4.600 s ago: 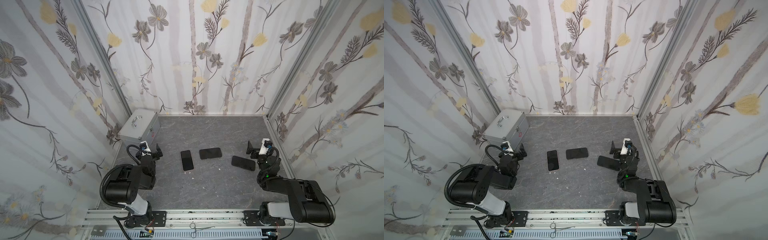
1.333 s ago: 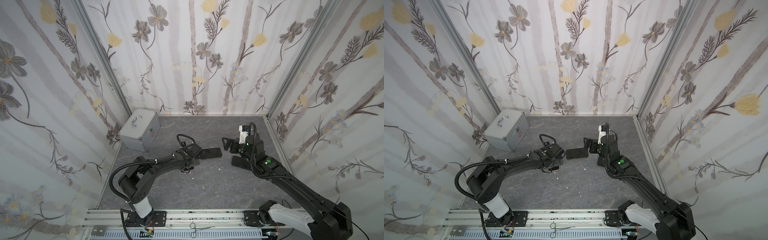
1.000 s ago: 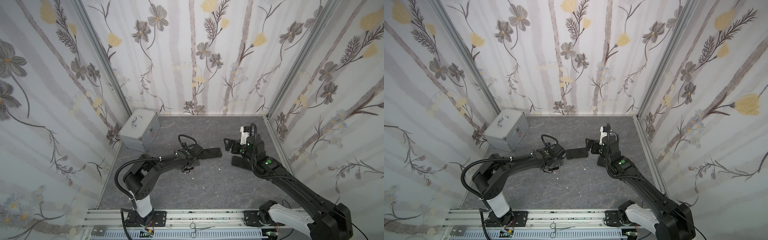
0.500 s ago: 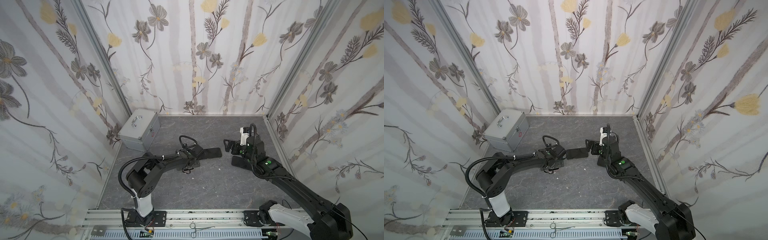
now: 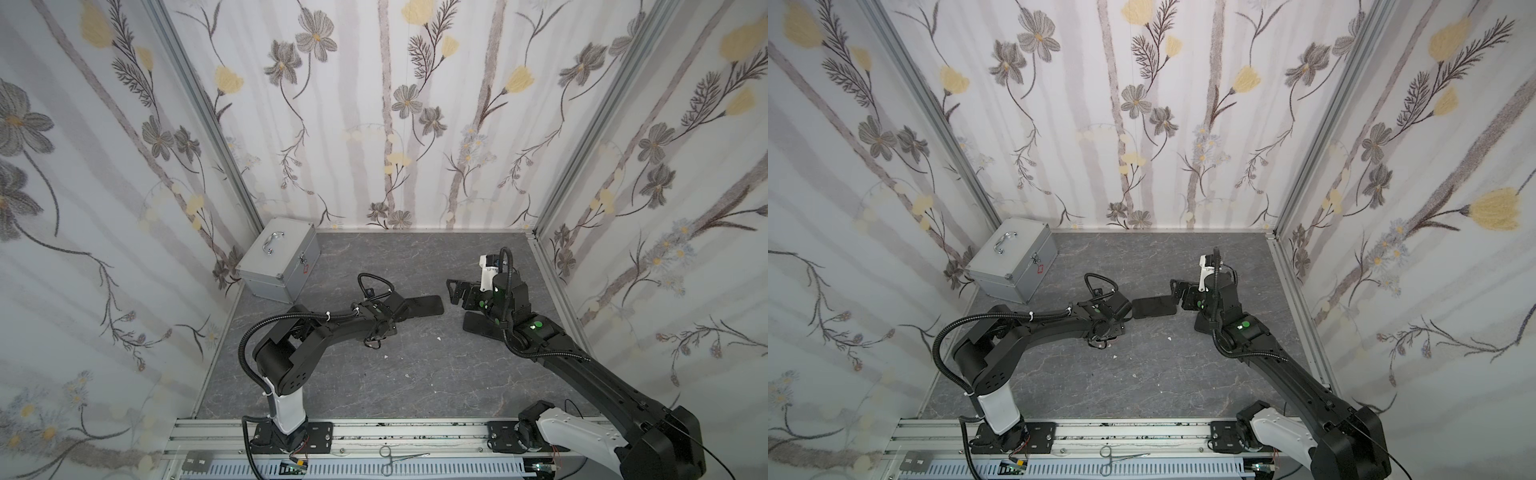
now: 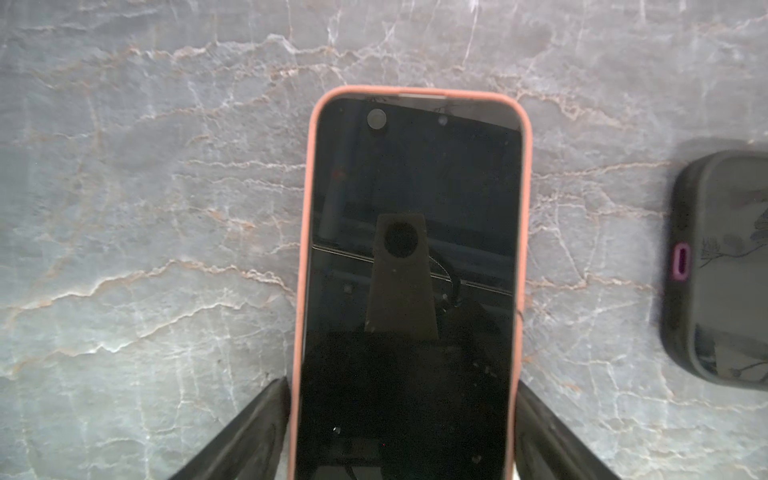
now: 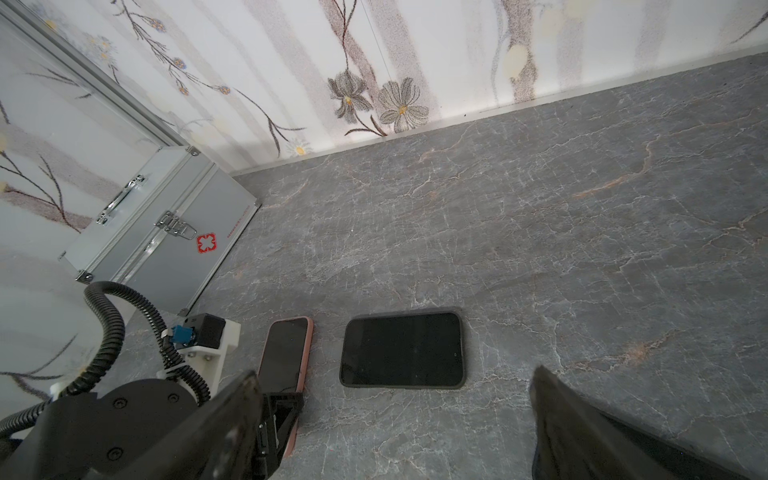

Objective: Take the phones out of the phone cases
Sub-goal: 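Grasp the pink-cased phone with the left gripper, tilting it toward the right gripper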

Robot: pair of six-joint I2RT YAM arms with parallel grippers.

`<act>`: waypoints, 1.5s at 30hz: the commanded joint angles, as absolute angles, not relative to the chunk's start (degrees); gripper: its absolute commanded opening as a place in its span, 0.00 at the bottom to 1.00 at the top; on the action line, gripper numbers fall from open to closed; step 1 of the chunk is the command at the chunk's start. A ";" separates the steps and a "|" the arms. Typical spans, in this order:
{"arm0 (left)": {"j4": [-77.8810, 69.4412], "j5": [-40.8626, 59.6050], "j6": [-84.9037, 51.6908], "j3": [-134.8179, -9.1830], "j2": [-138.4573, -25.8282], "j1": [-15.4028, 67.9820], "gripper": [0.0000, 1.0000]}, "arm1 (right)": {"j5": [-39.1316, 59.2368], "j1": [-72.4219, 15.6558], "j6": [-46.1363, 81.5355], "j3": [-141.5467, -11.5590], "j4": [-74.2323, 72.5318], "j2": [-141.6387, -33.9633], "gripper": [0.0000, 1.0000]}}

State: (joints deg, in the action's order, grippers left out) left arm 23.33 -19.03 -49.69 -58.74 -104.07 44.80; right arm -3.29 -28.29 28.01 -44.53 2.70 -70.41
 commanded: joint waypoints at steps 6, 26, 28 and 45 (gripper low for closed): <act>23.63 -15.79 -50.34 -58.70 -103.18 44.76 0.76 | -2.49 -28.17 31.22 -44.14 0.69 -70.38 0.99; 5.55 -8.66 -35.38 -53.35 -89.52 47.77 0.72 | 25.82 -26.76 43.07 -55.47 0.07 -93.84 0.83; 3.19 -8.08 -34.27 -52.05 -88.30 48.48 0.72 | 27.44 -26.77 42.75 -56.86 1.04 -95.31 0.79; -3.51 -3.87 -29.71 -50.45 -85.37 51.20 0.71 | 36.51 -26.87 37.72 -61.41 7.40 -101.24 0.49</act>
State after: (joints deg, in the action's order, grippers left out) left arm 0.80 -4.23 -30.81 -50.35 -86.04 50.98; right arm 33.15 -26.89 38.81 -60.64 7.92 -100.84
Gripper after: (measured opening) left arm 0.725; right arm 0.499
